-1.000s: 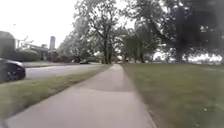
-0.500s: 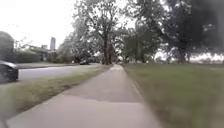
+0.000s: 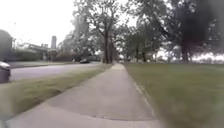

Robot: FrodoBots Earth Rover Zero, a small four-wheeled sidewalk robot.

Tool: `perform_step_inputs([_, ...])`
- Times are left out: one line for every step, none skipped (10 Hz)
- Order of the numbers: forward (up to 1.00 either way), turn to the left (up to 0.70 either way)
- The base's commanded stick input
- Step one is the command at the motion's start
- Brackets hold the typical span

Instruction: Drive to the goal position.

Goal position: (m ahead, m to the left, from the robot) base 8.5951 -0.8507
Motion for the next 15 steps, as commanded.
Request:
perform_step_inputs([1.0,0.0])
perform_step_inputs([1.0,0.0])
perform_step_inputs([1.0,0.0])
perform_step_inputs([1.0,0.0])
perform_step_inputs([1.0,0.0])
perform_step_inputs([1.0,-0.03])
perform_step_inputs([1.0,-0.21])
perform_step_inputs([1.0,-0.33])
perform_step_inputs([1.0,-0.09])
perform_step_inputs([1.0,0.0])
perform_step_inputs([1.0,0.0])
perform_step_inputs([1.0,0.0])
perform_step_inputs([1.0,0.0])
perform_step_inputs([1.0,0.0])
perform_step_inputs([1.0,0.0])
